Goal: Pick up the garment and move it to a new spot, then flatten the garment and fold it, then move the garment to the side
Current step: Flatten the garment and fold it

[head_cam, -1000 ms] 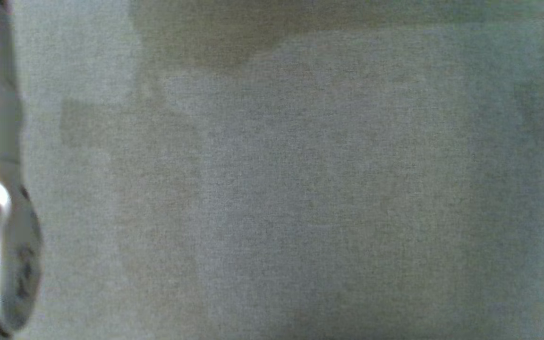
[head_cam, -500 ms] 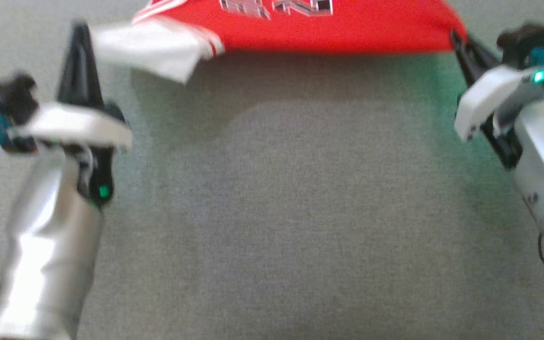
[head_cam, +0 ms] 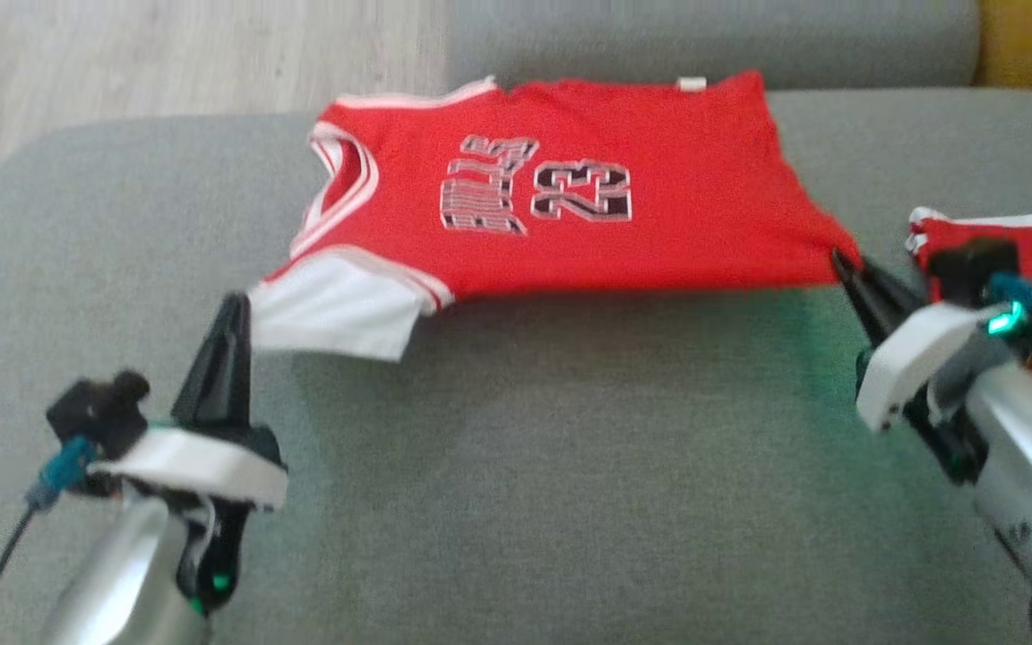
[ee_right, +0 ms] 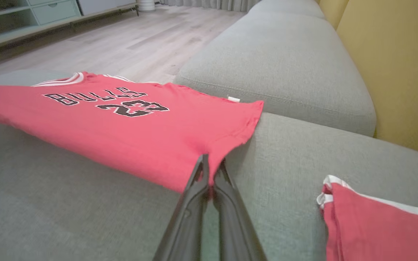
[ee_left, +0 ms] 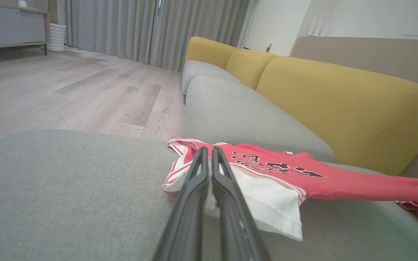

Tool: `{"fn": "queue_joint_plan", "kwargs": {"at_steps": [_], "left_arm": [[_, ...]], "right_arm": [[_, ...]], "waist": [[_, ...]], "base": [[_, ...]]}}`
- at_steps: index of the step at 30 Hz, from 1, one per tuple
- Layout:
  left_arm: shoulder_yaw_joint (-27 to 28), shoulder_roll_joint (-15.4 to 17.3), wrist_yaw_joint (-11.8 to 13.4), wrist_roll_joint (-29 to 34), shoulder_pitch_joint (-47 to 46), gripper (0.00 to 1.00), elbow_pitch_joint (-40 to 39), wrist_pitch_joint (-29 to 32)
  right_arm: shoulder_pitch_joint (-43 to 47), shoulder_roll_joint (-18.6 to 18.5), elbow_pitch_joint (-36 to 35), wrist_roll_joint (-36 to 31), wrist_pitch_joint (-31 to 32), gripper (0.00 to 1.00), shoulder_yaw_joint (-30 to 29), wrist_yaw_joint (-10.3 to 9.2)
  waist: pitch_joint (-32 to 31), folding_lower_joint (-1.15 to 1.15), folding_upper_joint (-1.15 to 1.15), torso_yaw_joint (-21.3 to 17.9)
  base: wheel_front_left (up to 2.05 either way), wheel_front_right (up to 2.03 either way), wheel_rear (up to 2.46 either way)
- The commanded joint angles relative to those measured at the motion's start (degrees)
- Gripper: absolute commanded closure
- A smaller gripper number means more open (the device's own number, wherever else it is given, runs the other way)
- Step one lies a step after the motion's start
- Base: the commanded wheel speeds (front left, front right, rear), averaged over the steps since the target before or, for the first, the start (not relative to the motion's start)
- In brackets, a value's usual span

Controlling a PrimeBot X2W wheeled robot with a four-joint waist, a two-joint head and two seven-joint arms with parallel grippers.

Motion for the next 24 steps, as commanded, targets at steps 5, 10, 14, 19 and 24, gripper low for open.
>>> {"fn": "queue_joint_plan", "kwargs": {"at_steps": [5, 10, 14, 19, 24], "left_arm": [[0.58, 3.87, 2.6, 0.36, 5.28, 1.0, -7.94, 1.83], [0.17, 5.11, 4.7, 0.06, 11.97, 1.0, -14.04, 3.28], [-0.73, 6.59, 6.42, 0.86, 16.94, 1.0, -19.17, 4.58], [-0.86, 7.9, 8.09, 1.63, 19.8, 1.0, -23.57, 5.41], [-1.29, 8.9, 8.85, 3.28, 17.77, 1.0, -25.4, 6.68]], "right_arm": [[6.53, -2.32, -4.49, 0.16, -0.64, 1.0, -1.8, 0.36], [12.26, -2.66, -7.65, -0.78, 0.34, 1.0, -5.76, 0.36], [17.03, -2.76, -10.98, -2.0, 2.79, 1.0, -9.34, 0.36], [20.85, -2.71, -15.67, -4.13, 5.86, 1.0, -13.13, 0.36], [22.64, -1.6, -20.61, -8.09, 10.46, 1.0, -18.34, 0.36]], "waist": [[-4.26, 0.01, 0.0, -0.74], [-5.96, 0.01, 0.0, -0.79], [-6.57, 0.01, 0.0, -0.6], [-6.44, 0.01, 0.0, -0.57], [-4.74, 0.01, 0.0, -0.71]], "base": [[0.0, 0.0, 0.0], [0.0, 0.0, 0.0], [0.0, 0.0, 0.0], [0.0, 0.0, 0.0], [0.0, 0.0, 0.0]]}}
